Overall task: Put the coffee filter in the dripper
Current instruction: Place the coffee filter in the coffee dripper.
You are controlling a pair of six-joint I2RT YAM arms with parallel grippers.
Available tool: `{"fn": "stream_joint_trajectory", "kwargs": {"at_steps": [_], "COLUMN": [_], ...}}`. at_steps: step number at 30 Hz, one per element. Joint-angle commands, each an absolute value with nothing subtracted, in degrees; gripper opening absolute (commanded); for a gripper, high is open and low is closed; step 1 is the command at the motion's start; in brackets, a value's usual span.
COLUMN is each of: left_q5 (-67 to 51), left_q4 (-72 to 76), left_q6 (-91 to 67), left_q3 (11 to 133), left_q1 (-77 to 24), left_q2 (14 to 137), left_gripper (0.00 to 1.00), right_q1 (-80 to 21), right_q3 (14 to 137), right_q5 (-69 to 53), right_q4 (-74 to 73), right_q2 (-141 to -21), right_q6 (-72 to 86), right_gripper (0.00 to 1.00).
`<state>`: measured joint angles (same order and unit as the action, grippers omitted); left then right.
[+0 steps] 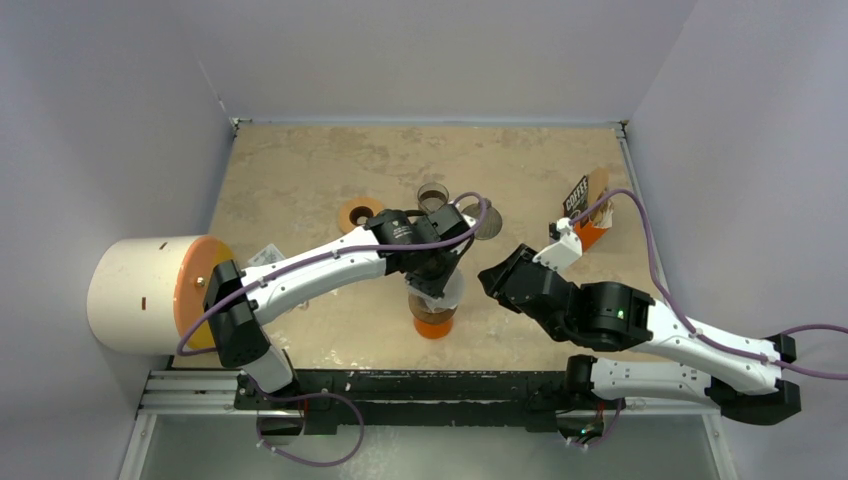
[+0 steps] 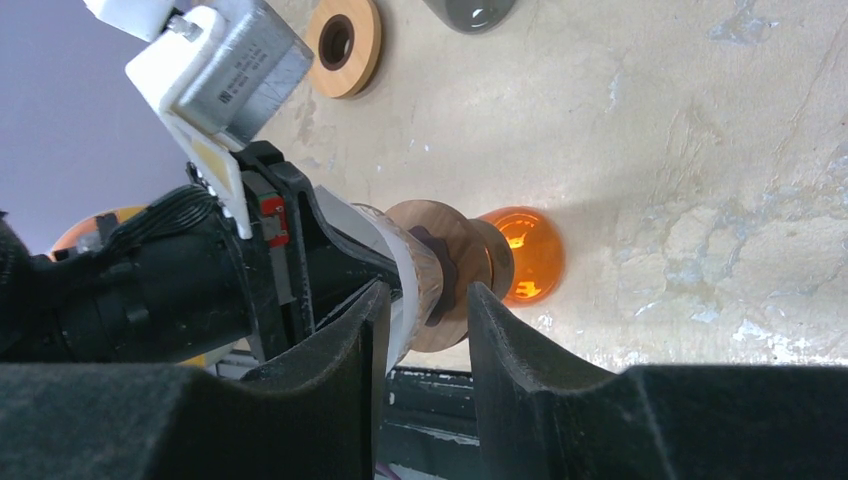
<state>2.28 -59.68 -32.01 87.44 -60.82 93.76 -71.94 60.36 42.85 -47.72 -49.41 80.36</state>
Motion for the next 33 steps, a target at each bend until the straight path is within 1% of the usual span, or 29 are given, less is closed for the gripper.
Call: {"fn": "stream_joint_trajectory", "kwargs": {"at_steps": [1,7,13,18,21,25,27,30,33], "left_q5": [2.00,2.04,0.35,-1.47,-1.41,-1.17,-1.06,-0.84,-0.42], "left_q4": [-60.53,-62.72,-64.91,-66.11,-66.57,-63.79,-61.35,-57.80,-52.59], "left_q6": [-30.30,-28.74,-25.95,-24.12,-22.71,-20.94,-20.11,-18.73,-16.76], "left_q3": [91.84,95.49,99.39,102.54,103.53,101.94,99.93,95.76,90.93], "left_q1": [-61.00,-61.00,-60.92,-60.59,-59.11,-56.08,-54.46,-51.68,-50.03], "left_q2": [93.16,92.96,91.91,90.36,88.88,85.07,82.55,78.93,74.59], "left_gripper": [0.00,0.00,0.00,0.00,0.00,0.00,0.00,0.00,0.00], "right_q1": [-71.81,-71.81,-71.81,-71.43,-70.63,-67.26,-64.83,-61.24,-58.07], "right_q3": [60.29,59.97,57.56,55.68,53.42,50.99,49.61,46.59,42.75], "right_q5": [44.40,45.25,46.34,46.54,43.01,35.85,31.73,24.99,18.09], "right_q4": [-48.84,-49.64,-46.84,-45.37,-41.38,-39.14,-38.53,-35.96,-32.07], "right_q2": [-48.92,-47.94,-45.88,-43.90,-42.58,-43.87,-45.08,-45.84,-46.13], "right_q6": [80.22,78.53,71.44,65.79,60.05,56.41,55.61,54.69,54.36], "right_gripper": [0.38,0.39,0.41,0.39,0.34,0.22,0.11,0.00,0.00]}}
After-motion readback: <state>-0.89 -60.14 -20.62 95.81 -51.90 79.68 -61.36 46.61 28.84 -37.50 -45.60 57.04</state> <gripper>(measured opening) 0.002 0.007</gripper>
